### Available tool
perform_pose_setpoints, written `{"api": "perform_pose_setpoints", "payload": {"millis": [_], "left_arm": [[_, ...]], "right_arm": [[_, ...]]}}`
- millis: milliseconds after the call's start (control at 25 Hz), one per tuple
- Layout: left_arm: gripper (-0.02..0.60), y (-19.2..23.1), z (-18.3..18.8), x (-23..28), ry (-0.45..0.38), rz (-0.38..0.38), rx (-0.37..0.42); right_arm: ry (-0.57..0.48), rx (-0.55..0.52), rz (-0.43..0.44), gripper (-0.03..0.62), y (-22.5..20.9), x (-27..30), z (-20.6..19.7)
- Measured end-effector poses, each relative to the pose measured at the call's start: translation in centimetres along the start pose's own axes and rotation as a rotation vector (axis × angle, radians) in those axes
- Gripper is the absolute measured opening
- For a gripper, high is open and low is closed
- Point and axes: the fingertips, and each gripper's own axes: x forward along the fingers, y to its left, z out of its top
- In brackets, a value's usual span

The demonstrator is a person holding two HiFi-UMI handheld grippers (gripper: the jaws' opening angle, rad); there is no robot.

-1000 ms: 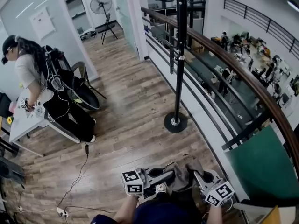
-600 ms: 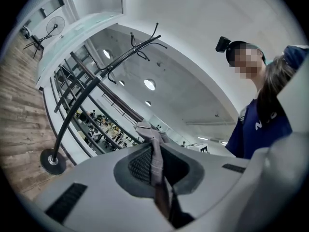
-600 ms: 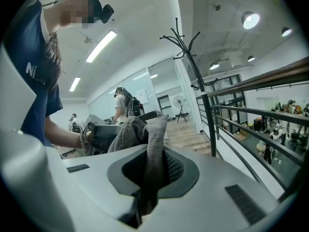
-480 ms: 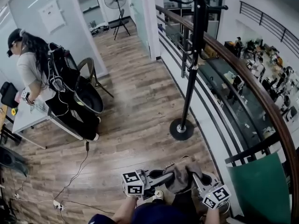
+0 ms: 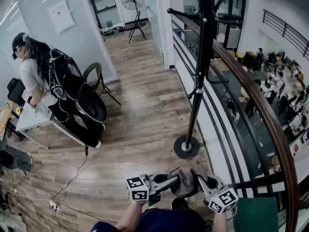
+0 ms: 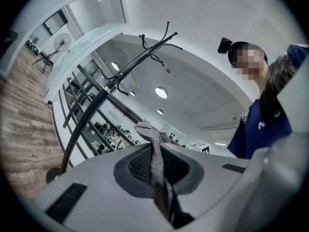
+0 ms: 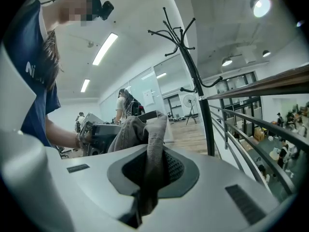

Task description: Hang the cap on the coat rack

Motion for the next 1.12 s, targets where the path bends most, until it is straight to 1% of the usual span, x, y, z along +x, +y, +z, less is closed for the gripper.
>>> {"api": "perform_pose_setpoints", "payload": {"millis": [160, 320, 480, 680, 800, 960, 1040, 1120], "left_arm": [[0.021, 1.6, 0.4, 2.2, -0.027, 0.038, 0.018], [0.021, 2.8, 0.3, 3.2, -0.050, 0.070, -0.001], [0.021, 3.4, 0.0, 3.3, -0.060, 0.069, -0.020], [0.021, 4.2, 0.8, 3.9, -0.048, 0.064, -0.041], [0.021, 5.6, 1.2, 3.9, -0.042, 0.043, -0.032], [0.021, 7.8, 3.1, 4.2, -0.005, -0.003, -0.033], [0.021, 9.0, 4.5, 4.5, 0.016, -0.041, -0.027], [0.021, 10.0, 6.2, 4.6, 0.039, -0.095, -0.012]], "right_arm": [[0.038, -0.060, -0.008, 0.035, -3.0, 0.8, 0.5], [0.091, -0.078, 0.007, 0.035, -4.1, 1.8, 0.1], [0.114, -0.064, 0.026, 0.035, -4.1, 2.3, -0.4], [0.093, -0.001, -0.008, 0.035, -5.0, 2.6, -0.1], [0.072, 0.003, -0.042, 0.035, -5.6, 3.4, 0.0], [0.051, 0.003, -0.126, 0.035, -6.9, 5.2, 1.4], [0.038, 0.020, -0.155, 0.035, -7.4, 6.2, 2.3], [0.023, 0.032, -0.182, 0.035, -7.7, 7.4, 3.4]]}}
